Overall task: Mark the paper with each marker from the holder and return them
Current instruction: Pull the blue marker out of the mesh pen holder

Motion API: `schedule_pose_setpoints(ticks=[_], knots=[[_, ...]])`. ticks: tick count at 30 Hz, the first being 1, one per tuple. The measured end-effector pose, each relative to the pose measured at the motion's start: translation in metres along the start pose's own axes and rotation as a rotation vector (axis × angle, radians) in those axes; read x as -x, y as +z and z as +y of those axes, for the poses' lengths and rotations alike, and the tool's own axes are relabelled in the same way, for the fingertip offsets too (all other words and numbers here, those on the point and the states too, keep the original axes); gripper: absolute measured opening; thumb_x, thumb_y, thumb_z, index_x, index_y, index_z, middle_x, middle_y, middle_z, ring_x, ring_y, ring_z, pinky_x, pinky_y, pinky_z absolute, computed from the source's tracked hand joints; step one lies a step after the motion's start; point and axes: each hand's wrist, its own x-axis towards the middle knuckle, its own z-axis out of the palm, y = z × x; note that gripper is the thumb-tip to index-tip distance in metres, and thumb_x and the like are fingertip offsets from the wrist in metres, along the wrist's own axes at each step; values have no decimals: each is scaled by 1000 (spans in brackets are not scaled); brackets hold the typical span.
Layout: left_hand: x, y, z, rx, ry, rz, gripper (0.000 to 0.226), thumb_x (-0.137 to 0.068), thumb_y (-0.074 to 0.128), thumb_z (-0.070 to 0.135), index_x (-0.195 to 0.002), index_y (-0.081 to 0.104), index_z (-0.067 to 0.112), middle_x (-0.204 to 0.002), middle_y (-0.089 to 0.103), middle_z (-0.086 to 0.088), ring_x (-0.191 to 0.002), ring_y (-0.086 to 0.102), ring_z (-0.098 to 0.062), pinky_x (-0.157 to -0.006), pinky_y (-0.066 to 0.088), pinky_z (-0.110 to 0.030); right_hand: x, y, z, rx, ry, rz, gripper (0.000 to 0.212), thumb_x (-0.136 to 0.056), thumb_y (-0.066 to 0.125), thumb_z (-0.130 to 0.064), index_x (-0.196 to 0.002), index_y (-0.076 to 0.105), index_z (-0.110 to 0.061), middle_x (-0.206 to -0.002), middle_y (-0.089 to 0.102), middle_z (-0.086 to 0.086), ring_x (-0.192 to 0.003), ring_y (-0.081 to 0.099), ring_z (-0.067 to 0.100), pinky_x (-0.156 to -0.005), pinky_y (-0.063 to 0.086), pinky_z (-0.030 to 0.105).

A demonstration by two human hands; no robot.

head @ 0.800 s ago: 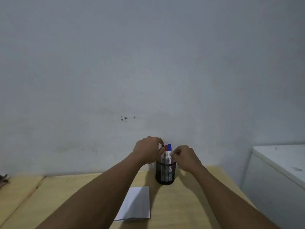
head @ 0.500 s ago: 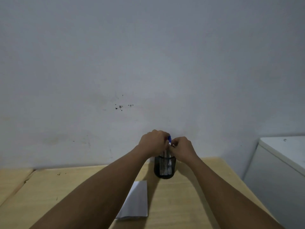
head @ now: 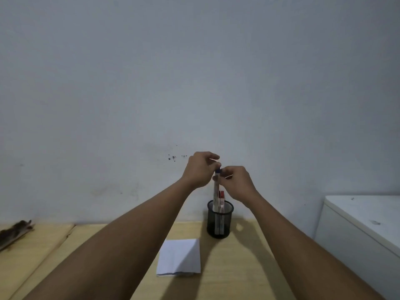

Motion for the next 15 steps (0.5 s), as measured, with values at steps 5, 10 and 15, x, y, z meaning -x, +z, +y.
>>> schedule_pose_setpoints(ticks=[5, 10, 15], knots=[[27, -50, 43, 137, 2, 82, 22, -87, 69, 16, -108, 75, 10, -110, 74, -3, -103, 66, -13, -86, 48, -23, 31, -10, -58, -144, -23, -89, 17, -95, 63, -14, -100, 75, -4, -90, 75, 7, -79, 69, 19, -67, 49, 25], [53, -83, 61, 161, -8, 148, 23, -85, 72, 16, -106, 75, 11, -106, 75, -4, -95, 67, -12, -76, 51, -20, 52, -10, -95, -179, -90, -124, 20, -97, 60, -16, -97, 77, -4, -89, 76, 6, -78, 70, 19, -75, 55, 40], [71, -100, 42, 107, -114, 230, 10, -70, 73, 38, -63, 73, 46, -81, 75, 20, -94, 68, -8, -96, 48, -51, 61, 13, -108, -43, -133, -76, 23, -87, 75, -27, -86, 79, -5, -74, 77, 3, -73, 75, 14, -70, 56, 33]])
